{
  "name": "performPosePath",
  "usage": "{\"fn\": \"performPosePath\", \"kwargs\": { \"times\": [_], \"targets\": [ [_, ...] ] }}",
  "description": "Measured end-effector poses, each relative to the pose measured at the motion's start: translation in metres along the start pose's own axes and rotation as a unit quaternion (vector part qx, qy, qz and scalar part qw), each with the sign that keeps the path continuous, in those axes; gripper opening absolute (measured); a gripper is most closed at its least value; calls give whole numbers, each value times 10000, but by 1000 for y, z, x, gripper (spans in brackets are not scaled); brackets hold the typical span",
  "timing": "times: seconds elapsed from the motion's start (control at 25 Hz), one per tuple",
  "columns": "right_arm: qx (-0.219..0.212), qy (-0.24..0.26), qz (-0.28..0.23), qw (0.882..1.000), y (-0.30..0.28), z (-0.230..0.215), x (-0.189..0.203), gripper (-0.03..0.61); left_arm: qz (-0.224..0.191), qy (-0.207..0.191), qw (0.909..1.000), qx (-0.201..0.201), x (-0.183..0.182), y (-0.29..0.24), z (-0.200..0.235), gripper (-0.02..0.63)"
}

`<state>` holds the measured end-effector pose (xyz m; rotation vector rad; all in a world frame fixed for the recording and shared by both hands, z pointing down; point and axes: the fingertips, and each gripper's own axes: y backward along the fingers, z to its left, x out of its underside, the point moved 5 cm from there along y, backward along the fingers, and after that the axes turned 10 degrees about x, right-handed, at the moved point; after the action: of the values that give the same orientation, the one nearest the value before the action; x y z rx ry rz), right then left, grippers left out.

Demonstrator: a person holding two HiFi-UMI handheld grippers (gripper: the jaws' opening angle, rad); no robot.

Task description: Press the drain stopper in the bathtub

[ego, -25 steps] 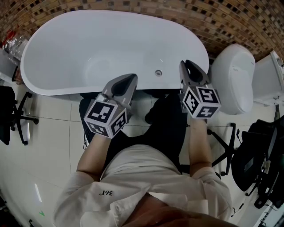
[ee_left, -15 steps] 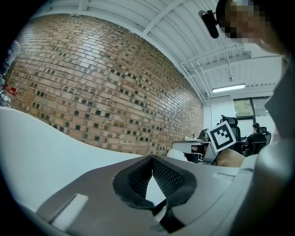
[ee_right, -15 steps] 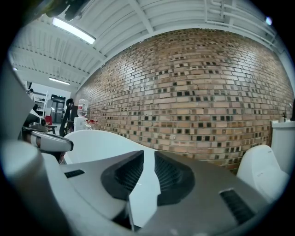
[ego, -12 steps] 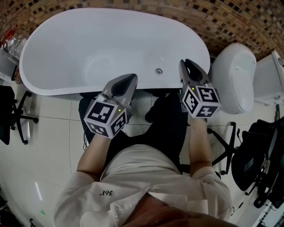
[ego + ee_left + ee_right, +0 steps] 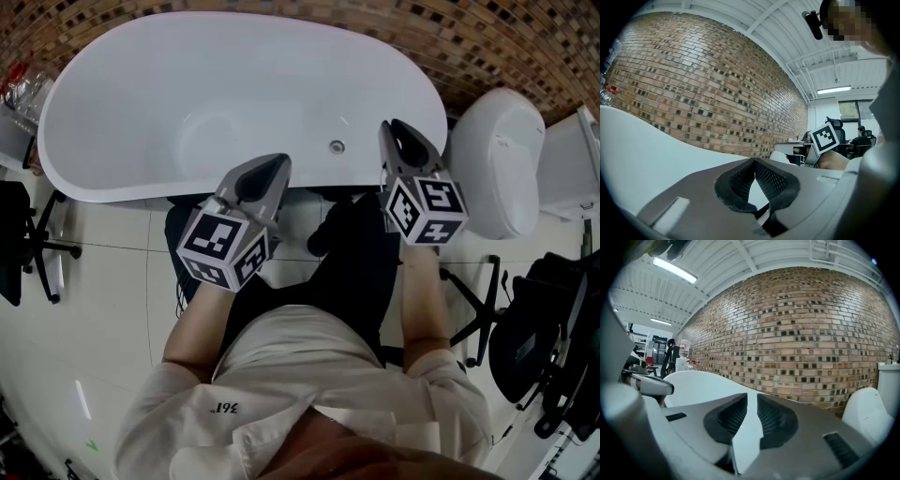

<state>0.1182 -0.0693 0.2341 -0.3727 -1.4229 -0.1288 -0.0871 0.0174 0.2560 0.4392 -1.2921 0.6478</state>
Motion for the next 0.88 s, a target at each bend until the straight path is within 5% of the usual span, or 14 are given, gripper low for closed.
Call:
{"fn": "performPosePath", "kwargs": {
  "times": [0.88],
  "targets": [
    [-162, 184, 235, 9994, -47, -5, 9, 52, 270, 130, 9995, 64, 11, -34, 25, 6]
  ]
}}
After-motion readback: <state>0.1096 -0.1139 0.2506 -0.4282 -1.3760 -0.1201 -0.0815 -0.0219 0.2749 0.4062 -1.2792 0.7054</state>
